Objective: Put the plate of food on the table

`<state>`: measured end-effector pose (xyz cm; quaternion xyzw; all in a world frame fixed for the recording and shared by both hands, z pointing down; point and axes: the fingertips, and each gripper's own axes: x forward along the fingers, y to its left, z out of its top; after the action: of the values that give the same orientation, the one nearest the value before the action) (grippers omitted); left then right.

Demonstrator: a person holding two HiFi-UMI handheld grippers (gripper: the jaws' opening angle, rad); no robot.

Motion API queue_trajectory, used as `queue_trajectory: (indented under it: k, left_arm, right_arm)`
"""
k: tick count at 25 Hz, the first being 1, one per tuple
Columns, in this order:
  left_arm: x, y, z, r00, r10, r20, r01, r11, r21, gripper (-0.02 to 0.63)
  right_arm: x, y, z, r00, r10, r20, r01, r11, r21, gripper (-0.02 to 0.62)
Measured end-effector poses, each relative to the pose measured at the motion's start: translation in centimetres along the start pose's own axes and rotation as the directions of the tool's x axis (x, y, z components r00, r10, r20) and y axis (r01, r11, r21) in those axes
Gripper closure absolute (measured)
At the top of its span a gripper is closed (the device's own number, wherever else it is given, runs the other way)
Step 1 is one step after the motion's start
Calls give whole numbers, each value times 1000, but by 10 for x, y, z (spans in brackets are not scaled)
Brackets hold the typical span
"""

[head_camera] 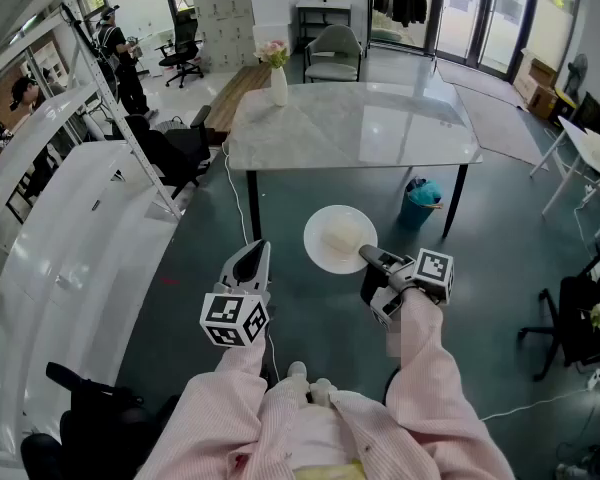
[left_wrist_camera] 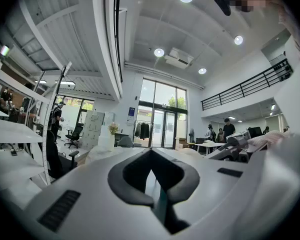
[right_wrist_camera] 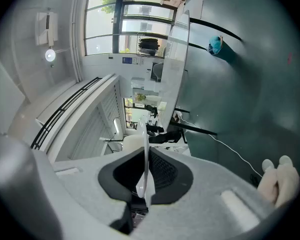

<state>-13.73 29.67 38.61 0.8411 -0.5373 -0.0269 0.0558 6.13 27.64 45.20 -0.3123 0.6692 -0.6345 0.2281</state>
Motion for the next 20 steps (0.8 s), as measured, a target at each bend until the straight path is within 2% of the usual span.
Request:
queue_trajectory:
  k: [12,20]
  left_arm:
    - [-8,-13,-4,1000,9,-8,-9,1000,-9,609]
    - [10,4,-6,999,41,-6,-41,999,-28,609]
  right_arm:
    - [-11,-6,3,1000,-19,-5,19,1000,-12,572]
    - [13,-10,17,1000,0,-27,0,1000,-2,572]
